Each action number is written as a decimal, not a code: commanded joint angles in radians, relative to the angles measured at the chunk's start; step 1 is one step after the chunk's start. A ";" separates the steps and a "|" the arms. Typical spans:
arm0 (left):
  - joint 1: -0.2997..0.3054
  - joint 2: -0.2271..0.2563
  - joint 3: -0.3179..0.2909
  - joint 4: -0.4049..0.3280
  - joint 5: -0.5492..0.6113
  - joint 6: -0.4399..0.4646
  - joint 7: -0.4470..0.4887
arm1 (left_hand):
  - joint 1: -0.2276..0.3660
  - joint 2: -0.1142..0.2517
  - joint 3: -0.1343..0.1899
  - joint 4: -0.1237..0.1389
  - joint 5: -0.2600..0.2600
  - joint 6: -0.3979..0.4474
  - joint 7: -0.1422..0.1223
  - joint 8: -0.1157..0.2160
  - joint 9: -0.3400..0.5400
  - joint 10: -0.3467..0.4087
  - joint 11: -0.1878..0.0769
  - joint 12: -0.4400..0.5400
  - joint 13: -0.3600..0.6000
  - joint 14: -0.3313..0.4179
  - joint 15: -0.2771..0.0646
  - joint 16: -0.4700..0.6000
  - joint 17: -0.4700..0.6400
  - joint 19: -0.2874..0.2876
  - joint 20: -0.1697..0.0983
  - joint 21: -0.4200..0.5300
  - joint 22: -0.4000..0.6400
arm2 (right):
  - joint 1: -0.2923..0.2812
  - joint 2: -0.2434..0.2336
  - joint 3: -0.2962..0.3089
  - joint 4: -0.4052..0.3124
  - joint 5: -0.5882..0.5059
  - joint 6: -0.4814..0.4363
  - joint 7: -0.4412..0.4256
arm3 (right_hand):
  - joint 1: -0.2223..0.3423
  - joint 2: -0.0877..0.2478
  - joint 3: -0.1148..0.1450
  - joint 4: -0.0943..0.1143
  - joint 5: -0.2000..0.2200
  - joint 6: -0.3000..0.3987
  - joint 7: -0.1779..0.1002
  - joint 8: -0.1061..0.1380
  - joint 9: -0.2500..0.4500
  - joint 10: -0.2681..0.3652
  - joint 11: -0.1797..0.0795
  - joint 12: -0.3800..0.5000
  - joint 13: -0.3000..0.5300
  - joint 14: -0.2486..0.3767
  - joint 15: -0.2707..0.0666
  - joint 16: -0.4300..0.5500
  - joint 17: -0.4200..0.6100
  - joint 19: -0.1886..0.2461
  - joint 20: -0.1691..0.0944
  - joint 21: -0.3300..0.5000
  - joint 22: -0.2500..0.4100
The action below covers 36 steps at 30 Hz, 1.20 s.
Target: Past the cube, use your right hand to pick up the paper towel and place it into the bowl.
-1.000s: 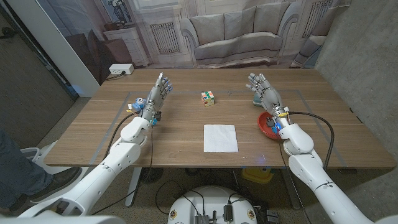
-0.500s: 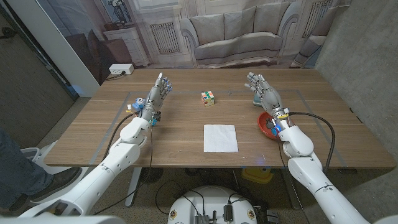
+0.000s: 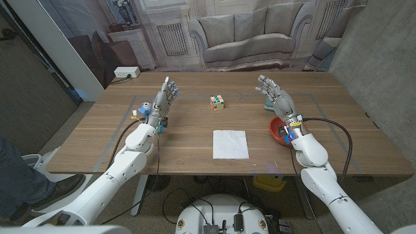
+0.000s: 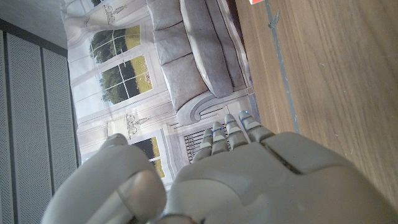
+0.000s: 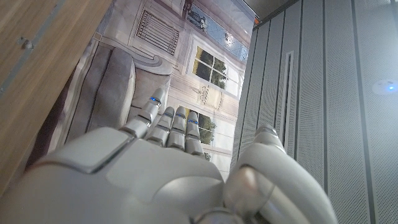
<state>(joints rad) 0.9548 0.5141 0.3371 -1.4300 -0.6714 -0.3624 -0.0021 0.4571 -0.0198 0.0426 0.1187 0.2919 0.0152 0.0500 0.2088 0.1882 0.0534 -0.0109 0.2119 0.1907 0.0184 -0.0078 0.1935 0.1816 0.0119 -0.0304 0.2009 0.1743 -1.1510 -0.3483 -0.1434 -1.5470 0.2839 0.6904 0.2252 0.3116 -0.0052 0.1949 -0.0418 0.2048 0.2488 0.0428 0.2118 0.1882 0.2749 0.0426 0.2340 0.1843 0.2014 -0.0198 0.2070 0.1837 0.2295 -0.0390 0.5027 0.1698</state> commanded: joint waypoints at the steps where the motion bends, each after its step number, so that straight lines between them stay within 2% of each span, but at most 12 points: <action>1: 0.004 -0.006 0.003 -0.002 0.002 -0.008 0.002 | 0.004 0.006 -0.004 -0.002 0.007 0.007 0.000 0.002 0.002 0.009 0.002 0.003 0.002 0.008 0.003 0.004 0.003 0.008 -0.007 0.004 0.005 | -0.030 -0.012 0.014 -0.035 -0.084 0.044 -0.035 | 0.011 -0.001 0.001 -0.008 0.006 0.012 -0.003 0.004 0.004 0.013 0.001 0.004 0.002 0.011 -0.003 0.003 0.001 0.009 -0.051 -0.003 0.003; 20: 0.013 -0.007 0.006 -0.011 0.004 -0.010 0.007 | 0.005 0.008 -0.008 -0.003 0.007 0.009 -0.002 0.000 0.002 0.015 0.000 0.003 0.001 0.010 0.004 0.003 0.003 0.009 -0.007 0.003 0.005 | -0.049 -0.011 0.027 -0.046 -0.249 0.110 -0.109 | 0.016 -0.003 -0.001 -0.013 0.010 0.021 -0.011 0.003 0.005 0.030 -0.013 0.007 0.003 0.028 -0.012 0.004 0.002 0.032 -0.056 -0.008 0.003; 36: 0.015 -0.009 0.006 -0.006 0.002 -0.010 0.007 | 0.006 0.010 -0.010 -0.003 0.008 0.012 -0.002 0.000 0.002 0.016 -0.001 0.002 0.001 0.012 0.005 0.002 0.003 0.009 -0.006 0.003 0.005 | -0.061 -0.002 0.045 -0.071 -0.446 0.125 -0.210 | 0.022 -0.001 0.000 -0.017 0.014 0.023 -0.018 0.001 0.005 0.037 -0.014 0.007 0.003 0.038 -0.022 0.003 0.002 0.042 -0.059 -0.015 0.003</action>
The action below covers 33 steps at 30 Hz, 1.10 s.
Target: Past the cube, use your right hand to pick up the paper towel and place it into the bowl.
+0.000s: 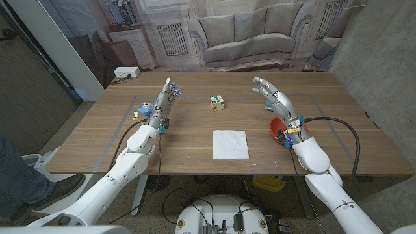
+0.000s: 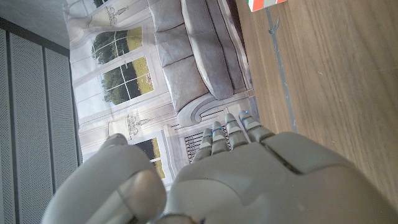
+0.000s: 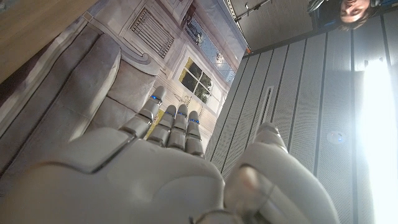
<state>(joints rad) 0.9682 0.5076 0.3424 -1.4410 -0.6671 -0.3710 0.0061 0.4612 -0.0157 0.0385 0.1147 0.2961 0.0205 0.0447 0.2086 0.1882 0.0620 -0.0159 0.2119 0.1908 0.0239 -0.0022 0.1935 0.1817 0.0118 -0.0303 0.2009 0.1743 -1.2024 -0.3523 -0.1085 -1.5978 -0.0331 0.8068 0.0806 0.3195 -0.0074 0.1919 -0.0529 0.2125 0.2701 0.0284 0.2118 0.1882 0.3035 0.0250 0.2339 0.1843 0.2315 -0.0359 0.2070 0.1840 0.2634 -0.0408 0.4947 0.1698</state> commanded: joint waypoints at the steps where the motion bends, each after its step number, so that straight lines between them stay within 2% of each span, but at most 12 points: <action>1: 0.001 -0.002 0.001 0.005 -0.002 0.000 -0.002 | 0.002 0.006 -0.007 0.001 0.004 0.007 0.005 0.000 0.002 0.006 0.000 0.001 0.001 0.007 -0.001 0.002 0.003 0.009 -0.007 0.002 0.005 | -0.011 0.001 0.010 -0.022 -0.135 0.007 -0.069 | 0.015 0.002 0.003 -0.007 0.007 0.003 -0.004 0.001 0.005 0.009 0.004 0.007 0.003 0.010 -0.007 0.003 0.002 0.009 -0.057 -0.007 0.003; 9: 0.002 -0.004 0.002 0.008 -0.003 -0.004 -0.003 | 0.002 0.007 -0.008 0.000 0.004 0.009 0.005 -0.001 0.002 0.009 0.004 0.001 0.001 0.007 0.001 0.001 0.003 0.010 -0.006 0.002 0.005 | -0.021 -0.006 0.013 -0.041 -0.190 0.006 -0.101 | 0.021 0.005 0.005 -0.010 0.010 0.008 -0.007 0.002 0.005 0.011 0.000 0.007 0.003 0.011 -0.007 0.002 0.001 0.012 -0.058 -0.011 0.003; 19: 0.000 -0.006 0.004 0.012 0.001 -0.007 -0.005 | 0.003 0.008 -0.010 0.000 0.004 0.010 0.004 -0.001 0.002 0.011 0.005 0.001 0.001 0.010 0.000 0.001 0.003 0.012 -0.006 0.002 0.005 | -0.026 -0.008 0.015 -0.056 -0.312 0.007 -0.170 | 0.028 0.006 0.007 -0.014 0.013 0.011 -0.009 0.002 0.006 0.016 0.001 0.007 0.003 0.016 -0.010 0.001 0.001 0.017 -0.059 -0.015 0.003; 33: -0.014 -0.020 0.009 0.045 -0.008 -0.010 -0.020 | 0.003 0.009 -0.013 -0.001 0.004 0.010 0.003 -0.002 0.002 0.012 0.003 0.000 0.001 0.011 -0.001 0.001 0.003 0.013 -0.005 0.002 0.005 | -0.036 -0.026 0.007 -0.102 -0.483 -0.049 -0.278 | 0.039 0.009 0.010 -0.021 0.018 0.015 -0.013 0.001 0.006 0.022 -0.001 0.007 0.003 0.022 -0.015 -0.001 0.001 0.021 -0.059 -0.023 0.004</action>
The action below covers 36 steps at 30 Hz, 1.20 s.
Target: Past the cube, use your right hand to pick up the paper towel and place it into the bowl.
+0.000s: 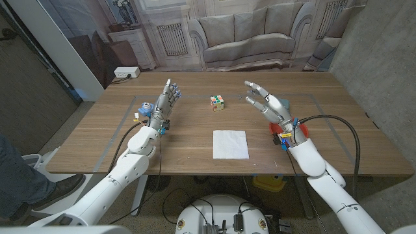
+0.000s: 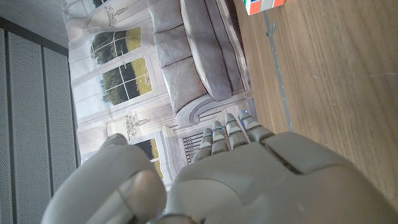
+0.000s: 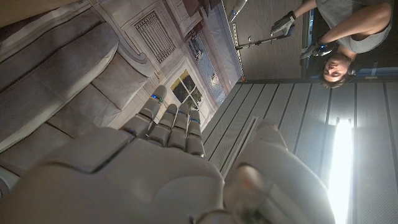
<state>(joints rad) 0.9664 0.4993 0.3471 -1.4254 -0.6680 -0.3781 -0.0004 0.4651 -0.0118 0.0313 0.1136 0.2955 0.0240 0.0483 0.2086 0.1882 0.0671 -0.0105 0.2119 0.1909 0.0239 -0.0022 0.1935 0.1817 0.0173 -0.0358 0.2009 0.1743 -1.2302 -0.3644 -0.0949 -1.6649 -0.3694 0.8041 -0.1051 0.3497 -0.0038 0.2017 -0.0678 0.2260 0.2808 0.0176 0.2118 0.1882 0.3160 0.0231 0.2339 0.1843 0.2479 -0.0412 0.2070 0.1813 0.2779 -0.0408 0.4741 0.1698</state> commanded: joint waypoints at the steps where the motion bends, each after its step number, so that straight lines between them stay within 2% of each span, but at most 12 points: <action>1: -0.014 -0.013 0.005 0.032 -0.009 -0.002 -0.016 | -0.001 0.005 -0.006 0.000 0.005 0.007 0.000 -0.002 0.002 0.007 0.000 0.000 0.001 0.012 -0.001 0.001 0.003 0.007 0.002 0.002 0.005 | -0.009 -0.017 -0.010 -0.037 -0.157 -0.051 -0.100 | 0.009 0.005 0.000 -0.007 0.005 0.005 -0.004 0.001 0.006 0.010 0.001 0.007 0.003 0.005 -0.009 -0.001 0.003 0.006 -0.059 -0.003 0.004; 22: -0.019 -0.018 0.004 0.053 -0.018 -0.002 -0.028 | 0.000 0.008 -0.010 0.000 0.005 0.010 -0.001 -0.003 0.002 0.010 -0.006 -0.001 0.001 0.014 -0.001 0.000 0.003 0.007 0.002 0.001 0.005 | -0.001 -0.101 -0.082 -0.084 -0.263 -0.169 -0.183 | 0.027 0.005 0.004 -0.019 0.012 0.014 -0.009 0.001 0.006 0.020 -0.003 0.007 0.003 0.011 -0.013 -0.004 0.003 0.014 -0.062 -0.014 0.004; 36: -0.009 -0.016 -0.001 0.047 -0.019 -0.009 -0.025 | 0.001 0.010 -0.013 -0.001 0.005 0.013 -0.001 -0.003 0.002 0.010 0.000 -0.002 0.001 0.016 -0.001 0.000 0.003 0.008 0.002 0.001 0.005 | -0.007 -0.161 -0.121 -0.116 -0.322 -0.228 -0.235 | 0.036 0.002 0.005 -0.026 0.016 0.018 -0.013 0.001 0.006 0.022 -0.008 0.006 0.004 0.012 -0.016 -0.006 0.003 0.016 -0.061 -0.020 0.004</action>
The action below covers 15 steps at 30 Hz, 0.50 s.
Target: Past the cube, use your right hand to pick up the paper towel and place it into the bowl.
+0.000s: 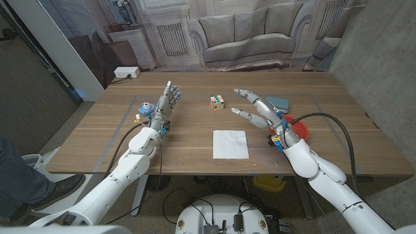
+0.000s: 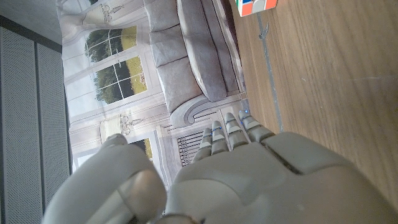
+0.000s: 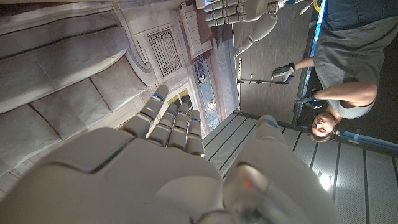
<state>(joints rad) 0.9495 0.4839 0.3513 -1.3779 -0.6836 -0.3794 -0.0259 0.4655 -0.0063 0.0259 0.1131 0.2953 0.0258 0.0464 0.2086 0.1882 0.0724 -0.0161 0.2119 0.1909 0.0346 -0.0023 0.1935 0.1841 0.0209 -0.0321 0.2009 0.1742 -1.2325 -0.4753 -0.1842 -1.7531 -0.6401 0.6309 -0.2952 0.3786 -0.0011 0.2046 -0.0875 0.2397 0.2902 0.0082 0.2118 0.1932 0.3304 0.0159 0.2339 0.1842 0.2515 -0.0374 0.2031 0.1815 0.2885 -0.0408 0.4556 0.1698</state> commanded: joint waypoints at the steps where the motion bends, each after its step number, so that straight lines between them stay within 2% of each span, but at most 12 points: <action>1: 0.008 -0.001 -0.005 0.000 -0.003 -0.008 0.001 | 0.001 0.005 -0.008 -0.001 0.005 0.011 0.001 -0.003 0.002 0.005 0.006 -0.002 0.001 0.005 -0.001 -0.001 0.001 0.004 -0.001 0.001 0.005 | -0.006 -0.054 -0.034 -0.033 -0.052 -0.059 -0.044 | 0.007 0.000 0.002 -0.006 0.002 0.009 -0.004 0.001 0.001 0.008 0.000 0.006 0.004 0.008 -0.021 -0.002 0.003 0.006 -0.061 -0.002 0.004; 11: 0.010 0.000 -0.008 0.000 -0.004 -0.013 -0.002 | 0.002 0.007 -0.010 -0.001 0.005 0.011 0.001 -0.004 0.003 0.006 -0.001 -0.003 0.001 0.005 -0.001 -0.001 0.001 0.004 -0.001 0.001 0.005 | -0.009 -0.082 -0.062 -0.052 -0.064 -0.099 -0.044 | 0.011 -0.002 0.002 -0.009 0.004 0.011 -0.007 0.001 0.002 0.010 -0.002 0.006 0.004 0.010 -0.022 -0.003 0.003 0.005 -0.060 -0.007 0.004; 15: 0.006 0.000 -0.008 0.003 -0.005 -0.012 -0.005 | 0.002 0.007 -0.011 -0.001 0.005 0.011 0.002 -0.004 0.003 0.007 0.008 -0.002 0.001 0.005 -0.001 -0.002 0.001 0.004 0.000 0.000 0.005 | -0.011 -0.094 -0.071 -0.062 -0.076 -0.120 -0.043 | 0.013 -0.002 0.002 -0.011 0.005 0.013 -0.007 0.001 0.002 0.011 -0.002 0.005 0.004 0.010 -0.022 -0.003 0.003 0.005 -0.060 -0.009 0.004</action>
<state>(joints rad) 0.9567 0.4831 0.3455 -1.3778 -0.6868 -0.3899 -0.0265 0.4654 -0.0065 0.0219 0.1091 0.2953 0.0313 0.0408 0.2086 0.1882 0.0724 -0.0161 0.2119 0.1909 0.0346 -0.0023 0.1935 0.1841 0.0208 -0.0322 0.2009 0.1742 -1.2386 -0.5375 -0.2290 -1.7921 -0.6895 0.5607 -0.3324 0.3839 -0.0064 0.2036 -0.0947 0.2397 0.2949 0.0035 0.2118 0.1931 0.3303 0.0159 0.2339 0.1842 0.2530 -0.0359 0.2031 0.1816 0.2884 -0.0407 0.4475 0.1697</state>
